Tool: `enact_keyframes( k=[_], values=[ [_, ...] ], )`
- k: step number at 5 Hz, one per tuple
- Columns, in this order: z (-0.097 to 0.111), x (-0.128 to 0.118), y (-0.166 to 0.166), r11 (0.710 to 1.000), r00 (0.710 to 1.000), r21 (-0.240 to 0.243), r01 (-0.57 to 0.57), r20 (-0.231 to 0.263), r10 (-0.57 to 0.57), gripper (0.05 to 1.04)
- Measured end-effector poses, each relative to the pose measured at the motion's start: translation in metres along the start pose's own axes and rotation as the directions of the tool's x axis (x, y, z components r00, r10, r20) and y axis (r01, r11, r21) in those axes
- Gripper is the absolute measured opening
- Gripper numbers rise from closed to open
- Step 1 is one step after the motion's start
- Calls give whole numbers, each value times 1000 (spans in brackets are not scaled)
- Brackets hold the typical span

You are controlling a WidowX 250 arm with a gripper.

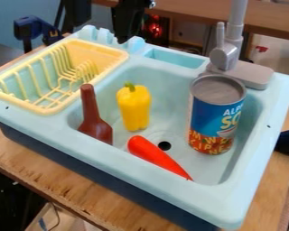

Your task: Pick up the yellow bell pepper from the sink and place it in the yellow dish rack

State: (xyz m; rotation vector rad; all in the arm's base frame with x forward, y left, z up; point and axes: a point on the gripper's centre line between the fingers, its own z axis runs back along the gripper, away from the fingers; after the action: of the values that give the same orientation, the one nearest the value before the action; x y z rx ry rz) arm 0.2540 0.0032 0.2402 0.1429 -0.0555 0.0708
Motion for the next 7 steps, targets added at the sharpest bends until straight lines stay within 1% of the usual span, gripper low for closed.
enact_keyframes(
  k=[1, 2, 3, 4, 5, 6, 7],
  values=[
    [-7, 0, -1, 1000, 1000, 3, 4, -29, -4, 1002],
    [-17, 7, -4, 1000, 1000, -3, 16, 6, -16, 1002],
    [-30, 14, -10, 999, 998, -27, 39, 52, -37, 1002],
    [-47, 24, -17, 997, 998, -50, 62, 31, -61, 1002],
    [-62, 30, -25, 994, 996, -72, 85, -8, -86, 1002],
    [-71, 37, -23, 994, 997, -81, 73, -23, -75, 1002],
    [-81, 42, -23, 995, 997, -79, 60, -50, -64, 1002]
  ],
)
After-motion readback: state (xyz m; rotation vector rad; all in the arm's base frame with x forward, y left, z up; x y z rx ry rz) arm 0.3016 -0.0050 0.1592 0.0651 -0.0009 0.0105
